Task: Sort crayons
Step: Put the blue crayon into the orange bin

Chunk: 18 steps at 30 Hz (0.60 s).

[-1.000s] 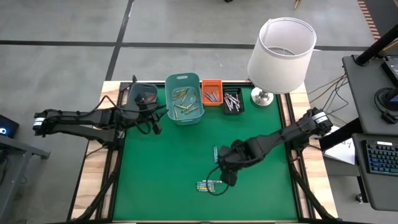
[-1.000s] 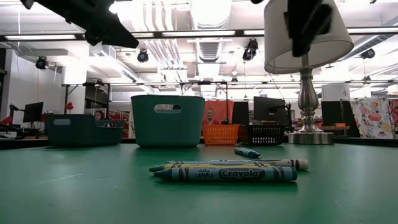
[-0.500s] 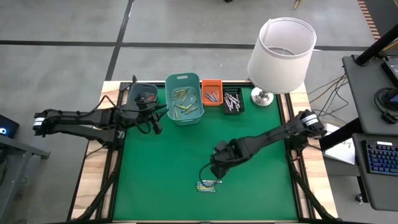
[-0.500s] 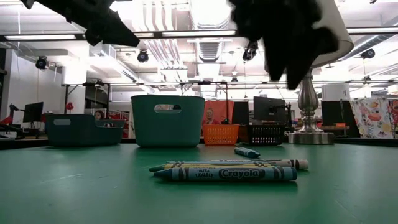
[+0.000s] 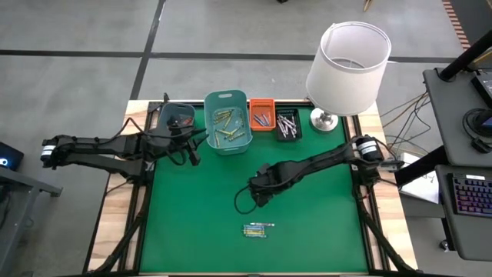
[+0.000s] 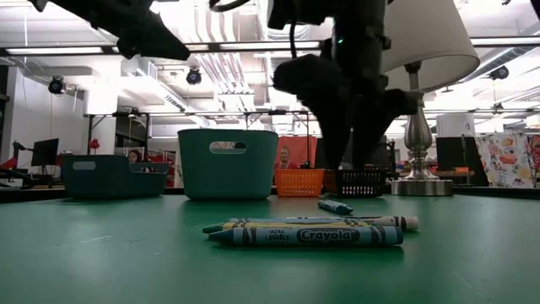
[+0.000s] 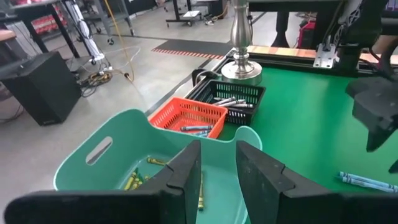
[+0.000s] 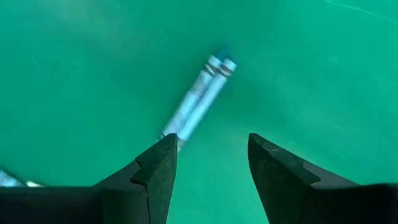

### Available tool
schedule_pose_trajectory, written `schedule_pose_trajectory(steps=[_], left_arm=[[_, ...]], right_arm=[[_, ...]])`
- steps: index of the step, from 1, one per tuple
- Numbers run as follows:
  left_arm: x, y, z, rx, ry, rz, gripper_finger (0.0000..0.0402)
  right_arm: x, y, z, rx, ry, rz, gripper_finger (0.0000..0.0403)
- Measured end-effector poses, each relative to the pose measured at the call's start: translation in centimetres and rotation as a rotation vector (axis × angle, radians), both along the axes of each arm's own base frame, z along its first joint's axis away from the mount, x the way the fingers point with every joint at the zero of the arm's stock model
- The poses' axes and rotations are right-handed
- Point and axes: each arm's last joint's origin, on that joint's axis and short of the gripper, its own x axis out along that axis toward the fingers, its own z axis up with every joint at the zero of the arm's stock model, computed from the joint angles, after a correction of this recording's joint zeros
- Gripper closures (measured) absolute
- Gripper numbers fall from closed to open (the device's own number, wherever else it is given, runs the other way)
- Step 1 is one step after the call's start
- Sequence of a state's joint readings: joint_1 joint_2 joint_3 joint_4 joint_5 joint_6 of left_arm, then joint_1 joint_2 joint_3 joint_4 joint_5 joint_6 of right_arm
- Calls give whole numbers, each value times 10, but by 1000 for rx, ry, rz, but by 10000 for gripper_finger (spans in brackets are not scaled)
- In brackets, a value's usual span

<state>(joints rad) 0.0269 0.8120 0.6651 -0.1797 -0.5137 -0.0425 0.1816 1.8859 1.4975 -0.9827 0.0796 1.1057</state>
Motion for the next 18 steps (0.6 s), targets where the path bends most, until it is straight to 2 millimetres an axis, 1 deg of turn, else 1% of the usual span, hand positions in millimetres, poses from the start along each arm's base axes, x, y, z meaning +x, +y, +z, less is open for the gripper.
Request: schedule_pose_trajectory(steps=[4,13,18], left_arm=[[1,0,2,30,-5,-9,318],[1,0,3,47,-3,-15,318],[1,0,3,47,-3,-15,318]], right_arm=[[6,-4,-5,-22,-25,-35,216],[11,-12,-27,-59,31,-69,216],[12,-14,-32,-84,45,-68,216]])
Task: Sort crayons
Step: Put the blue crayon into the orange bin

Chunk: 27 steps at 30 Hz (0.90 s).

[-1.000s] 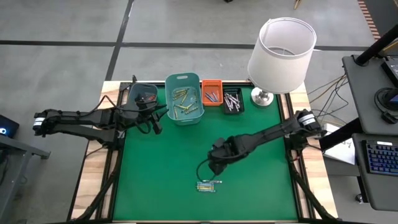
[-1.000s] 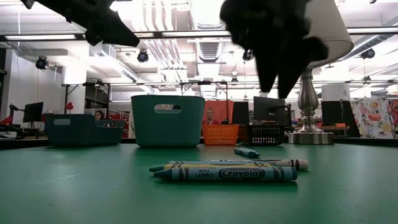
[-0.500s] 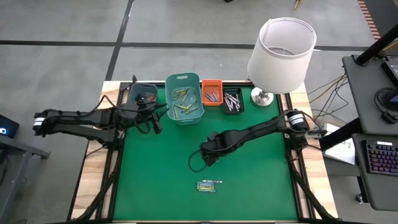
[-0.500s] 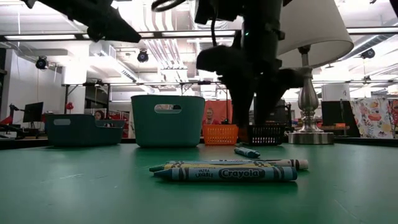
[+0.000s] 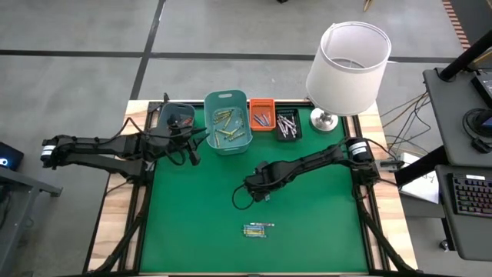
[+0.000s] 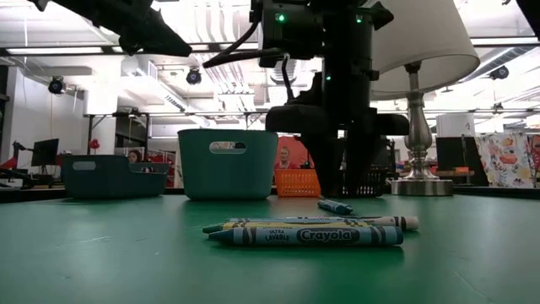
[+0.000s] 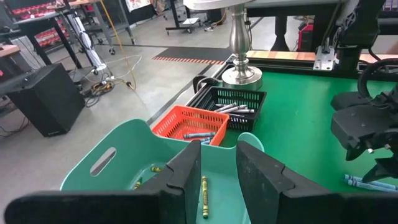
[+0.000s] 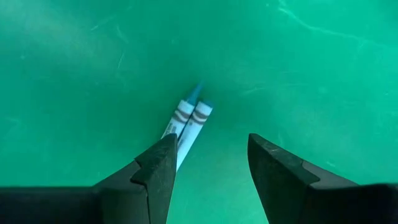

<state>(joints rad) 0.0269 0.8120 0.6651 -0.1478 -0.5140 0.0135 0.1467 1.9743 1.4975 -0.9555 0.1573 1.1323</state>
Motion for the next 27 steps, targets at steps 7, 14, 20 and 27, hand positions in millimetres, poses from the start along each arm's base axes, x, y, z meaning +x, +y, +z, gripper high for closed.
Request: schedule_pose_trajectory(steps=[7,14,20,27], left_arm=[[0,0,0,0,0,0,318],[0,0,0,0,1,0,318],[0,0,0,0,1,0,318],[0,0,0,0,2,0,318]], right_arm=[[0,-1,-3,-30,3,-1,216],[0,-1,-4,-57,-1,-11,216],[-2,-2,-7,-81,2,-24,216],[-3,-2,-8,-83,5,-24,216]])
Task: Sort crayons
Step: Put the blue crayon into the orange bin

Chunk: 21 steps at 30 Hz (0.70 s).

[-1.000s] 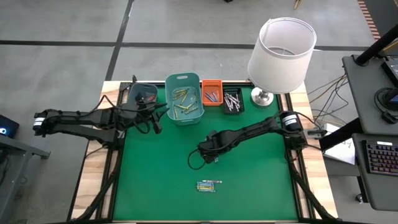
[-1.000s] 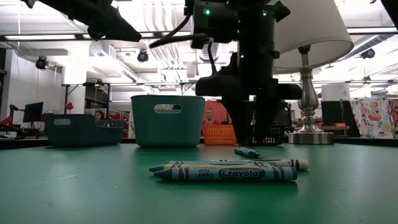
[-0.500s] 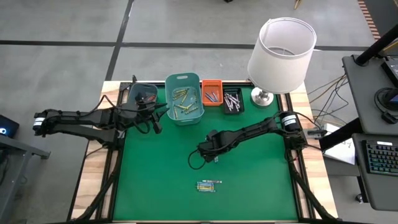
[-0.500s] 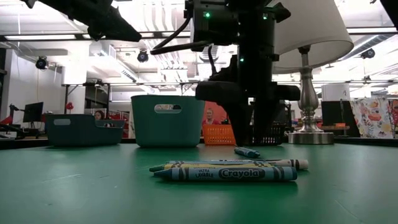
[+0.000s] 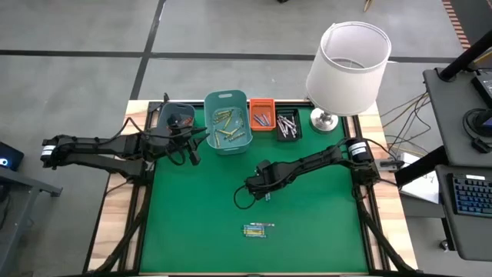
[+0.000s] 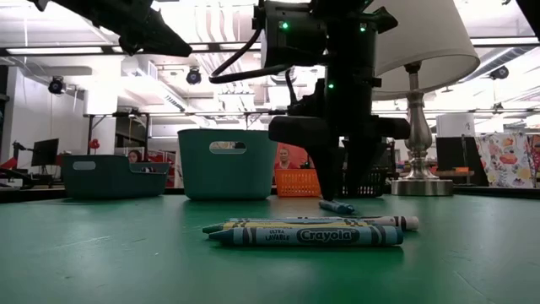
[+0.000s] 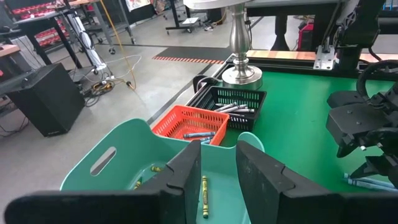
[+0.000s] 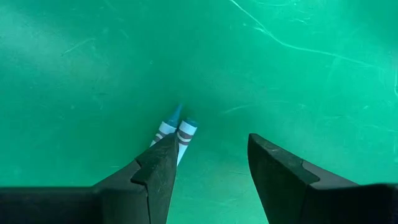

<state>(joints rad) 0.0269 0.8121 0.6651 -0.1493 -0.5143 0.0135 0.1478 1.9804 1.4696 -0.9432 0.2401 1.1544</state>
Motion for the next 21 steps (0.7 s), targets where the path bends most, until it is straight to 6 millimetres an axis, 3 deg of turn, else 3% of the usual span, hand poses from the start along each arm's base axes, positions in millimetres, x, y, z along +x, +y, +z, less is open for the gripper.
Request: schedule_pose_trajectory(steps=[8,21], left_arm=[[0,0,0,0,0,0,318],[0,0,0,-6,1,2,318]], right_arm=[[-5,-2,3,-5,39,20,216],[-14,1,26,19,12,-38,216]])
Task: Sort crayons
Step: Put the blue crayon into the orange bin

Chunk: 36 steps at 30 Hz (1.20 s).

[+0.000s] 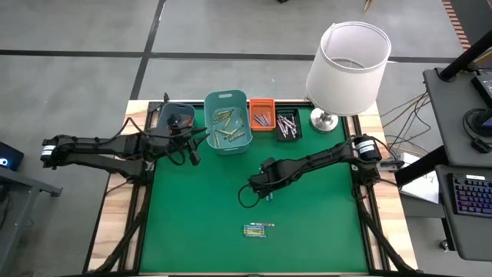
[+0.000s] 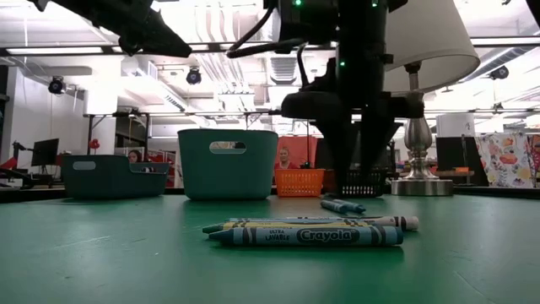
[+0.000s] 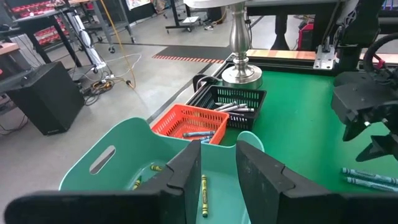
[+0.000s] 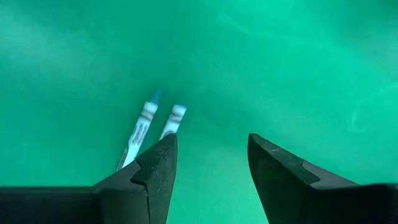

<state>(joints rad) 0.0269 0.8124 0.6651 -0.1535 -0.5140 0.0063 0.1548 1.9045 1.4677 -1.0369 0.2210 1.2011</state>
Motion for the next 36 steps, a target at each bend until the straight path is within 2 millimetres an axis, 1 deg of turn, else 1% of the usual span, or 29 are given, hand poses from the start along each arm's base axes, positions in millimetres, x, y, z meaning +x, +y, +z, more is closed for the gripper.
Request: schedule_pose_trajectory(steps=[3,7,12,18,25,32,36], left_arm=[[0,0,0,0,2,0,318],[0,0,0,0,4,0,318],[0,0,0,-1,4,0,318],[0,0,-1,-6,11,2,318],[0,0,-1,-7,10,2,318],[0,0,-1,-7,9,2,318],[0,0,-1,-16,3,5,318]], right_arm=[[0,3,0,14,-12,-13,216],[6,6,-2,24,-63,-17,216],[9,6,-11,27,-45,3,216],[8,6,-11,26,-39,5,216],[5,6,-17,16,-27,-5,216],[0,5,-33,18,-36,-8,216],[-5,4,-38,10,-21,-8,216]])
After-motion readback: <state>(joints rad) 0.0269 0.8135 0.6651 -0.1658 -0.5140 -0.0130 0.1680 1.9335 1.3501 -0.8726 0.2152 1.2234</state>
